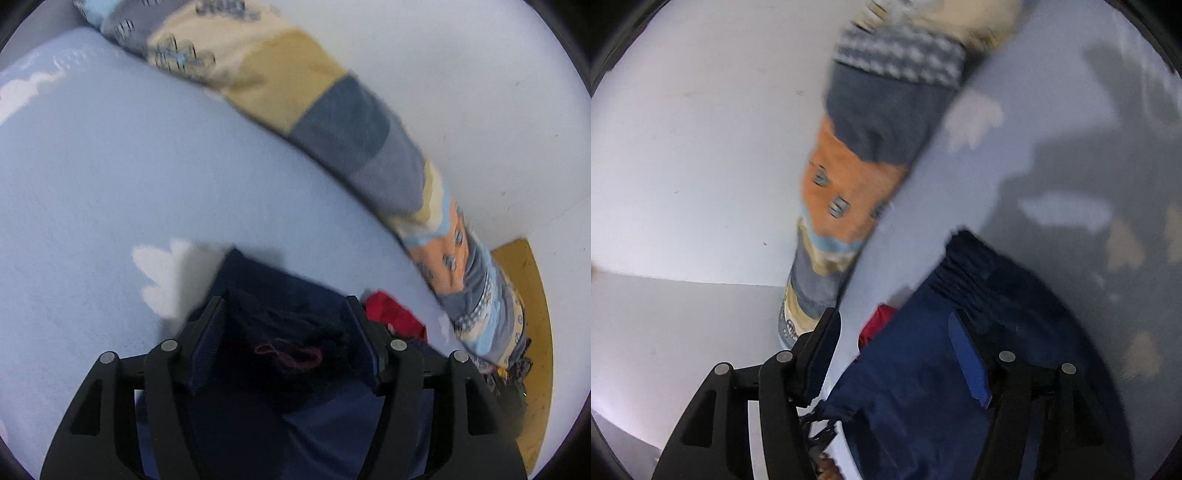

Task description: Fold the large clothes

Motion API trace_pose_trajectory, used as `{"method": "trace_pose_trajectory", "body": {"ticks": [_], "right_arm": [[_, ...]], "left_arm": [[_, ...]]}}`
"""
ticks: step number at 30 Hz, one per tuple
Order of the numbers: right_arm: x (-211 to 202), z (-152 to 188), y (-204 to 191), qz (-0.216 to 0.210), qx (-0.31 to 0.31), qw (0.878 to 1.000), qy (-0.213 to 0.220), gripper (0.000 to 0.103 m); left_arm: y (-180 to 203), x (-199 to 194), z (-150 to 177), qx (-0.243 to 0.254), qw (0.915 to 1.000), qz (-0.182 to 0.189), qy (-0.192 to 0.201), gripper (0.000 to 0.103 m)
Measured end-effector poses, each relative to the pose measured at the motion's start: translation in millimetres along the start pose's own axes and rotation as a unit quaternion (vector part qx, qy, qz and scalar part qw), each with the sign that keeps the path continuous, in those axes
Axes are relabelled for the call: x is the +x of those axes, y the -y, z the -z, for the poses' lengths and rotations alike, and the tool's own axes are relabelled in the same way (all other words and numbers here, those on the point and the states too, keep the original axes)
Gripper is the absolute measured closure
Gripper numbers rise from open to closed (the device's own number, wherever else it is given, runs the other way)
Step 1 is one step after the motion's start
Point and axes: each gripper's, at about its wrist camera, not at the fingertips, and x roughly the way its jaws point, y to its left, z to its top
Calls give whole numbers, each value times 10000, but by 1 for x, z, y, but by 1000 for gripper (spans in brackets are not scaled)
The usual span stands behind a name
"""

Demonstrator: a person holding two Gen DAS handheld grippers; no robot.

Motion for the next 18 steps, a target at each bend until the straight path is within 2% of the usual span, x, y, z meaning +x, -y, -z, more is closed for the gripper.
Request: {"method": "trace_pose_trajectory", "body": {"ticks": [2, 4, 7, 9, 11, 12, 14, 16, 18], "right_arm": [[-4, 5, -9, 17, -311, 9995, 10, 38], [-4, 14, -18, 72, -640, 9979, -91, 38], [4, 40, -23, 124, -1097, 9932, -358, 38], [17, 60, -24, 61, -1374, 9886, -605, 38], [31, 85, -29, 170, -1773, 9799, -901, 38], [37, 95, -30, 210, -1938, 9755, -1020, 38], [48, 119, -32, 357, -2374, 9621, -1296, 39], [52, 132, -25, 567, -2555, 9535, -1494, 40], [47, 134, -9, 862, -2651, 9491, -1466, 50]], "left_arm": [[-3, -10, -7, 5, 9998, 10, 196, 40], [-4, -17, -12, 35, 9992, -174, 356, 40], [4, -23, -2, 313, 9989, 39, 360, 40], [18, -22, 16, 754, 9965, 158, 321, 40], [35, -16, 42, 1375, 9903, 166, 128, 40], [44, -11, 58, 1741, 9847, 82, 46, 40], [57, 4, 93, 2535, 9668, -302, -138, 40], [49, 19, 107, 2717, 9598, -614, -337, 40], [23, 29, 106, 2580, 9596, -1062, -355, 41]]}}
